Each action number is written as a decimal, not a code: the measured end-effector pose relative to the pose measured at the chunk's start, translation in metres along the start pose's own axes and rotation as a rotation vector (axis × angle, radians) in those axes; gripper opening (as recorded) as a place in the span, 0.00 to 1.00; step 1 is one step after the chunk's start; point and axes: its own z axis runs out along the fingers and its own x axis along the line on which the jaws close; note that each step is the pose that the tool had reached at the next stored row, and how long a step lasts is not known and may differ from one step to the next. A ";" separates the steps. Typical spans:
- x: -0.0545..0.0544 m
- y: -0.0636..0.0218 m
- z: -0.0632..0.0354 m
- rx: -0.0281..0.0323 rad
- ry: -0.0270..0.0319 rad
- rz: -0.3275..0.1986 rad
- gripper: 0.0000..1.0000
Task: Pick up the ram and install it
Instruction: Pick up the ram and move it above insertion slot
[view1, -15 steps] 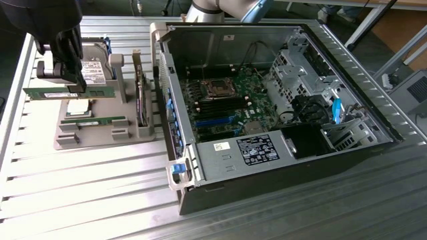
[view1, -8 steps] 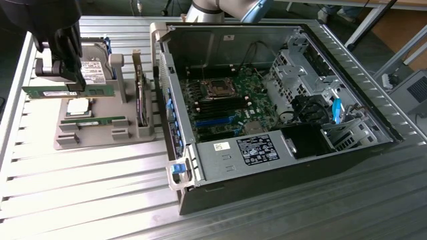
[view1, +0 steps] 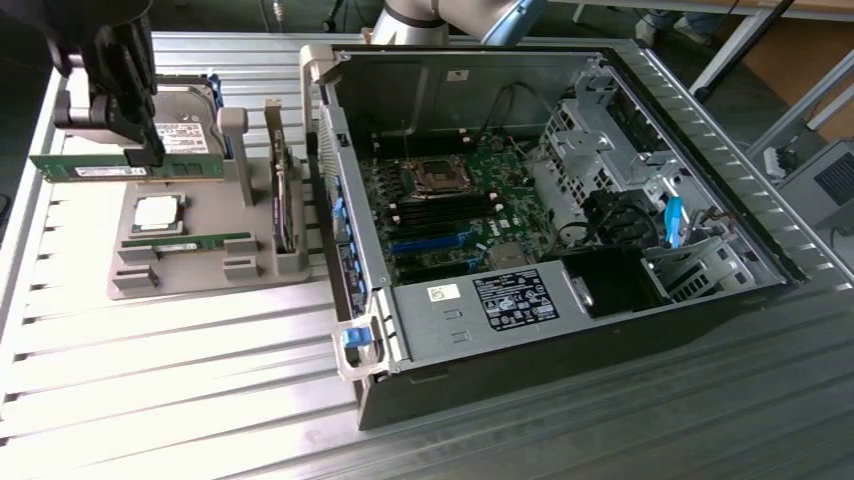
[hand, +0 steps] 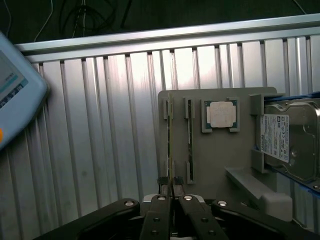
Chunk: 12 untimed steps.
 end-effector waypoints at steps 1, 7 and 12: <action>0.000 0.0000 -0.0002 -0.0001 0.0001 0.000 0.11; 0.000 0.0000 -0.0029 -0.0001 0.0001 0.000 0.11; 0.000 0.0000 -0.0092 0.0000 0.0001 0.000 0.11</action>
